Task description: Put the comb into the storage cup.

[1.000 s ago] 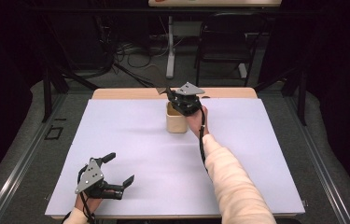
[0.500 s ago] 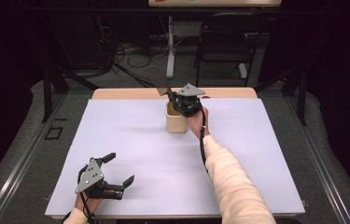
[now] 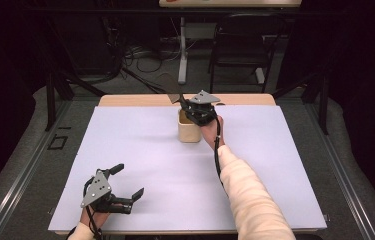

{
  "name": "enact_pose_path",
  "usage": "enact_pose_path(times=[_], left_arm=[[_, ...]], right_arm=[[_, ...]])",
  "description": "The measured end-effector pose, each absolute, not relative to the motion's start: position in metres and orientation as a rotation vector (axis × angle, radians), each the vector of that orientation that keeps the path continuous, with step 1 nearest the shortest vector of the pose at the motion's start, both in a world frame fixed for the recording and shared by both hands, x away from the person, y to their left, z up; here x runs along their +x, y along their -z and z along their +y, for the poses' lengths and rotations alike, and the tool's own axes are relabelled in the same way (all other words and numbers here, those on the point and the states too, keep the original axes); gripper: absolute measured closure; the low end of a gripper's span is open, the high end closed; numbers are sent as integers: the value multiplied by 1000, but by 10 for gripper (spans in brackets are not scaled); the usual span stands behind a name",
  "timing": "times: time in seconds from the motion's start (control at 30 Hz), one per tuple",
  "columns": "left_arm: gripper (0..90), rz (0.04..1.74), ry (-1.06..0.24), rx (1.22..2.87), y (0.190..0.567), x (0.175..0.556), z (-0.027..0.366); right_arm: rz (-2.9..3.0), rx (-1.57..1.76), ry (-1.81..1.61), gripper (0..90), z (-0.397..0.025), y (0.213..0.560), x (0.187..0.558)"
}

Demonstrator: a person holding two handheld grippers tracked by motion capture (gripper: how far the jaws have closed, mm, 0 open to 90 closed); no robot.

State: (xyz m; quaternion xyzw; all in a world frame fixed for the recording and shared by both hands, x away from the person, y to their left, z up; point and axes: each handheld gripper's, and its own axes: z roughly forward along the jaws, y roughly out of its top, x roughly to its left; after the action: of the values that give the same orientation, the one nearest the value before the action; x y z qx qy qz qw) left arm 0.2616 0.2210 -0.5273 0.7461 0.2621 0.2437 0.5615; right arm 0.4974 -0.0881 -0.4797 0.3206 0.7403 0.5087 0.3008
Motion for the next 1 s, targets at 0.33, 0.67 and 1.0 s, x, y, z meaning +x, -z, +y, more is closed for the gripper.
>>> enact_pose_path(times=[0.33,0.67,1.0], left_arm=[[1,617,-577,1756,527,261,221],[1,616,-578,1756,527,261,222],[1,615,-579,1757,527,261,221]], right_arm=[[1974,859,-1341,722,-89,483,497],[1981,867,-1337,721,-89,485,498],[2010,864,-1321,720,-87,489,497]])
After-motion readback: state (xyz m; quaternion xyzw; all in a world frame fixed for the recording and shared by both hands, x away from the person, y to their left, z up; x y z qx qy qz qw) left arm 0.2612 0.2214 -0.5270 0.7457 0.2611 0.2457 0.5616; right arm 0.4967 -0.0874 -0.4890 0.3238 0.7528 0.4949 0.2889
